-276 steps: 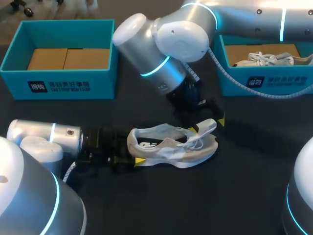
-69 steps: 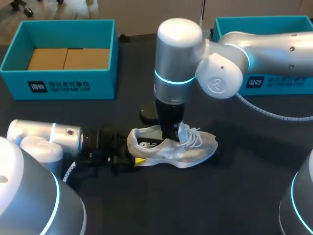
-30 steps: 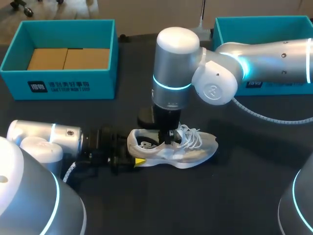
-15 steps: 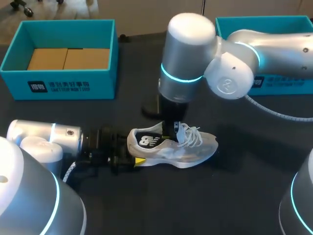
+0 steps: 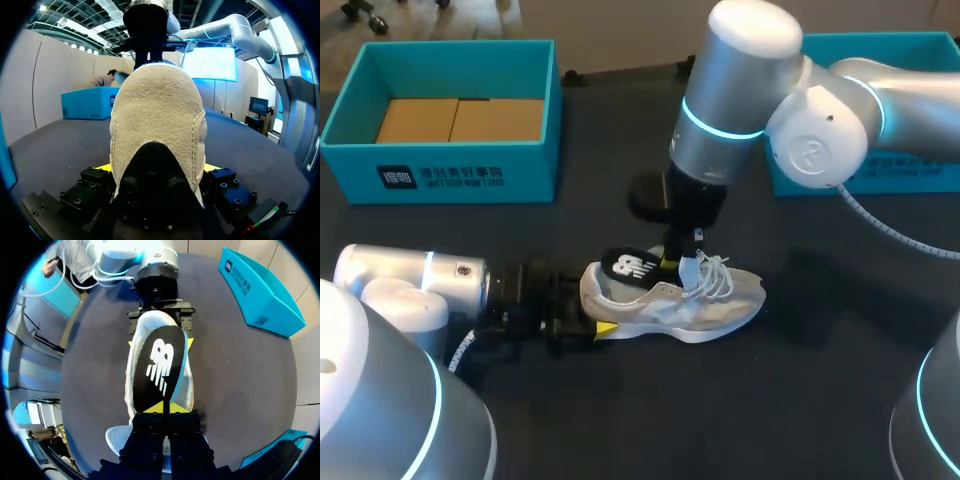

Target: Take the shoe out of the shoebox, open the shoe tongue, remove and reinsert the insole, then place the shoe into the shoebox

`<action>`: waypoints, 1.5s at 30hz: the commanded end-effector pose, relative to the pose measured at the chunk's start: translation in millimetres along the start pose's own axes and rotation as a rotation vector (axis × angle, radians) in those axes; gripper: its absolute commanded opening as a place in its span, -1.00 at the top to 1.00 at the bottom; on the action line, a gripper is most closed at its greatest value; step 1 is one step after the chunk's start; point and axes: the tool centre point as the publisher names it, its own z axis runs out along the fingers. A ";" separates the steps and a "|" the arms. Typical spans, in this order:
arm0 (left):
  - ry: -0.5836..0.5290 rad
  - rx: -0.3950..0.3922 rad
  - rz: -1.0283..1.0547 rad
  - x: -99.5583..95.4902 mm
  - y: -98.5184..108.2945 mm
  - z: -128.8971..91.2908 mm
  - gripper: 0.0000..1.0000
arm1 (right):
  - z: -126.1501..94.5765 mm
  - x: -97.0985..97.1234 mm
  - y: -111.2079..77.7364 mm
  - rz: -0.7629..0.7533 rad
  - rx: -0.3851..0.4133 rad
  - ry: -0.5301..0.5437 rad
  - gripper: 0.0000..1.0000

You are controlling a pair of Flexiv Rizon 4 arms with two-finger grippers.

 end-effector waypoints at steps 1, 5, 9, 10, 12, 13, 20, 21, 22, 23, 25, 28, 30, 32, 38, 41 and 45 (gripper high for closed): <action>0.000 -0.003 0.001 0.6 -0.1 -0.1 1.00 | -5.0 -1.8 -0.6 -0.024 -0.026 0.016 1.00; 0.000 -0.003 0.001 0.6 -0.1 -0.1 1.00 | -5.9 -5.4 9.5 -0.060 -0.067 0.030 1.00; 0.000 -0.003 0.001 0.6 -0.1 -0.1 1.00 | -7.7 -8.6 20.9 -0.109 -0.110 0.051 1.00; 0.000 -0.003 0.001 0.6 -0.1 -0.1 1.00 | -7.6 -9.5 26.2 -0.133 -0.134 0.048 1.00; 0.000 -0.003 0.001 0.6 -0.1 -0.1 1.00 | -6.7 -10.8 31.9 -0.150 -0.147 0.057 1.00; 0.000 -0.003 0.001 0.6 -0.1 -0.1 1.00 | -5.8 -11.5 34.6 -0.158 -0.154 0.064 1.00; 0.000 -0.003 0.001 0.6 -0.1 -0.1 1.00 | -5.4 -13.8 50.5 -0.192 -0.179 0.113 1.00; 0.000 -0.003 0.001 0.6 -0.1 -0.1 1.00 | -5.7 -14.0 53.6 -0.189 -0.182 0.121 1.00; 0.000 -0.003 0.001 0.6 -0.1 -0.1 1.00 | -6.1 -14.2 55.9 -0.192 -0.186 0.132 1.00; 0.000 -0.003 0.001 0.6 -0.1 -0.1 1.00 | -6.3 -14.3 58.0 -0.192 -0.191 0.139 1.00; 0.000 -0.003 0.001 0.6 -0.1 -0.1 1.00 | -7.2 -14.3 63.4 -0.199 -0.196 0.161 1.00; 0.000 -0.003 0.001 0.6 -0.1 -0.1 1.00 | -8.0 -13.0 67.3 -0.193 -0.211 0.192 1.00; 0.000 -0.003 0.001 0.6 -0.1 -0.1 1.00 | -7.6 -11.7 67.4 -0.175 -0.224 0.214 0.86; 0.000 -0.003 0.001 0.6 -0.1 -0.1 1.00 | -7.7 -10.1 66.2 -0.162 -0.231 0.240 0.46; 0.000 -0.003 0.001 0.6 -0.1 -0.1 1.00 | -8.5 -6.7 65.4 -0.136 -0.272 0.323 0.20; 0.000 -0.003 0.001 0.6 -0.1 -0.1 1.00 | -7.9 -5.7 63.5 -0.119 -0.273 0.382 0.13; 0.000 -0.003 0.001 0.6 -0.1 -0.1 1.00 | -7.4 -6.4 61.2 -0.084 -0.290 0.439 0.11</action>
